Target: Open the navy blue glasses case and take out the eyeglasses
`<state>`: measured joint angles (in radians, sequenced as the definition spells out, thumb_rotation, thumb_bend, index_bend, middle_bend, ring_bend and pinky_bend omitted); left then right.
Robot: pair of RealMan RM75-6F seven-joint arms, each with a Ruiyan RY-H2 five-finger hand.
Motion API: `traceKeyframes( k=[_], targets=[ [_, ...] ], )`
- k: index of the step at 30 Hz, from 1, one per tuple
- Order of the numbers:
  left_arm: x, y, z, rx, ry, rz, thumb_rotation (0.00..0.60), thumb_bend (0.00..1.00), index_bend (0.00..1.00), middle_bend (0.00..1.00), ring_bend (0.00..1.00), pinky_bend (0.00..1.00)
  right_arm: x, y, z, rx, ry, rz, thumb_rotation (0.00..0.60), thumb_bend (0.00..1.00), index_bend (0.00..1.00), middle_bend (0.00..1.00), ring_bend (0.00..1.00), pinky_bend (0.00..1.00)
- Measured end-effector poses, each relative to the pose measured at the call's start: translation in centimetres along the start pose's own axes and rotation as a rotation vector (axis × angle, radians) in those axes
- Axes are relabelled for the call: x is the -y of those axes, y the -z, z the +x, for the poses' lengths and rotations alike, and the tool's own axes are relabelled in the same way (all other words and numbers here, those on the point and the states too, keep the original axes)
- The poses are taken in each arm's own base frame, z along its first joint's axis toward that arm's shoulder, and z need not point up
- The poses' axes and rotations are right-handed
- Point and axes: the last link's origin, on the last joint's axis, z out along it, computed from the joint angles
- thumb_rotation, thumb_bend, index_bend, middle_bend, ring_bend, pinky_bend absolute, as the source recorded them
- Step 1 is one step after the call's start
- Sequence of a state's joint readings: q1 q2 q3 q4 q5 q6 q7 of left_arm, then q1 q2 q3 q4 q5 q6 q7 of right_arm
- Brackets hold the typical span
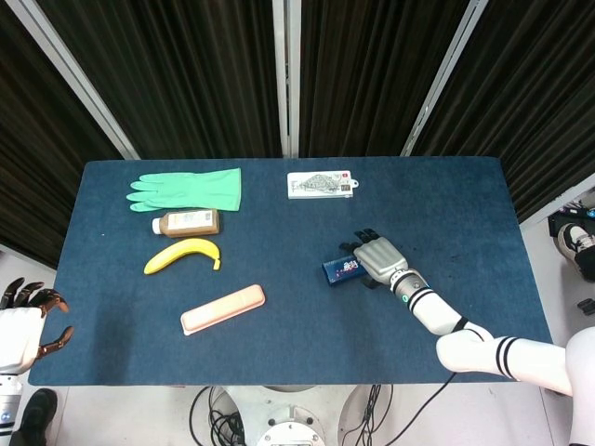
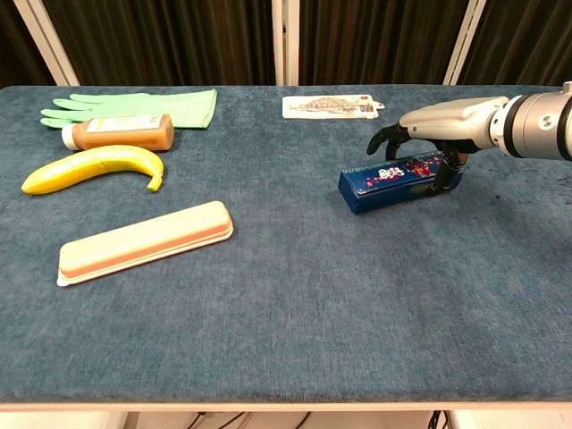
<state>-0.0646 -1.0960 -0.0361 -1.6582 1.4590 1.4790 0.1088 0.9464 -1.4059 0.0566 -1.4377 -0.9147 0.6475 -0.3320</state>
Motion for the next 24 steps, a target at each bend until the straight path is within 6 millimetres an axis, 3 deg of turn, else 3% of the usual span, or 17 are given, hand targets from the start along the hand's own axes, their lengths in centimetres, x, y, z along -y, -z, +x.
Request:
traceKeyframes(
  k=[11,20,24],
  targets=[
    [-0.01,-0.02,-0.01,-0.001,-0.001,0.0,0.6,0.25,0.49,0.35,0.17,0.1,-0.16,0.09,-0.04,0.013,0.001,-0.011,0.6,0.45,0.17,0.26,0.0,0.0],
    [0.0,-0.02,-0.01,-0.001,0.0,0.0,0.6,0.25,0.49,0.35,0.17,0.1,-0.23,0.0,-0.22,0.011,0.001,-0.015,0.6,0.49,0.23,0.31,0.0,0.0],
    [0.0,-0.02,-0.01,-0.001,-0.001,0.0,0.6,0.25,0.49,0.35,0.17,0.1,-0.24,-0.07,-0.37,0.021,0.007,-0.014,0.6,0.67,0.29,0.35,0.04,0.0]
  ],
)
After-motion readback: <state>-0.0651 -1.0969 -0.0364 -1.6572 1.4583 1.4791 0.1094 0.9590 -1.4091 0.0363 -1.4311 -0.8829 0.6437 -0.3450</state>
